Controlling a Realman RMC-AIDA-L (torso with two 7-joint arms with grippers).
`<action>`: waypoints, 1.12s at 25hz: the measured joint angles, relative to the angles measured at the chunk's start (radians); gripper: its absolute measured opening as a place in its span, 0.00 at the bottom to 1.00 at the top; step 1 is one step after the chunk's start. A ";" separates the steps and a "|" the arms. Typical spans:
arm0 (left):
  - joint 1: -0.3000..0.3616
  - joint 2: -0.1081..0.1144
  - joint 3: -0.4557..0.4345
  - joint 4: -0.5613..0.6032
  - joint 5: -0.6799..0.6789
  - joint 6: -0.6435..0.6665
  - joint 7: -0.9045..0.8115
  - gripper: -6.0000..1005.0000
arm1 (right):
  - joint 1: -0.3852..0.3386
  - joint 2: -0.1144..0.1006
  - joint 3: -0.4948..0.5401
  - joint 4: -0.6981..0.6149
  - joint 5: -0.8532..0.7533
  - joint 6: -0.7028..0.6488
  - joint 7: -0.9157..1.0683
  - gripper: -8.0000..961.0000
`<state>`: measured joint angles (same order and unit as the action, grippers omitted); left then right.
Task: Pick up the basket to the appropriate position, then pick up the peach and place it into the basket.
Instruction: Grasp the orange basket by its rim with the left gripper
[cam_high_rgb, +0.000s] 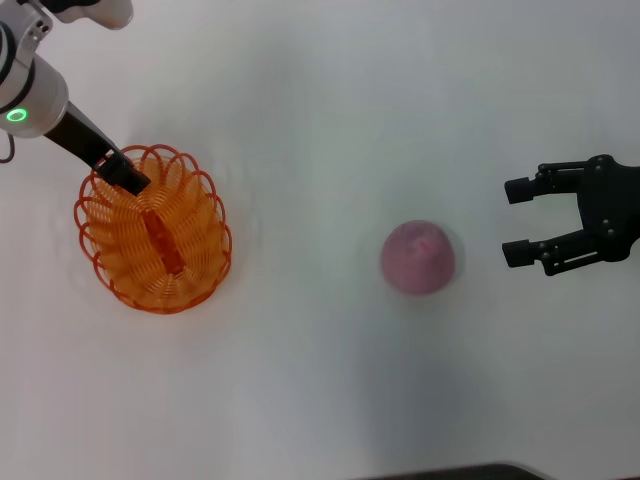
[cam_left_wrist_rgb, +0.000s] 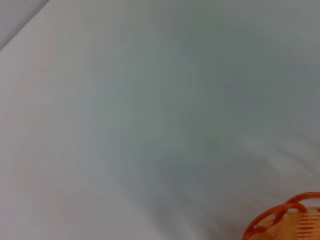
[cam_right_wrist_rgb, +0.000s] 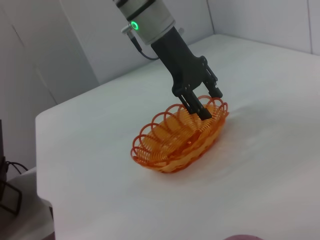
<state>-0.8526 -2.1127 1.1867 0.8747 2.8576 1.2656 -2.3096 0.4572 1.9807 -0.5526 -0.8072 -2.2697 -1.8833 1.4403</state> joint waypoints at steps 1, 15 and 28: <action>0.000 0.000 -0.001 0.000 0.000 -0.002 0.000 0.78 | 0.000 0.000 0.000 0.000 0.000 0.003 0.000 0.98; 0.002 0.002 -0.007 0.007 0.000 0.001 0.005 0.26 | 0.000 0.003 0.003 0.000 0.000 0.015 0.001 0.98; -0.012 -0.010 -0.162 0.085 0.000 0.139 -0.023 0.10 | -0.003 0.011 0.015 -0.006 0.007 0.007 0.006 0.98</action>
<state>-0.8647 -2.1223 1.0250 0.9594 2.8579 1.4047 -2.3330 0.4542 1.9920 -0.5376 -0.8135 -2.2631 -1.8759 1.4461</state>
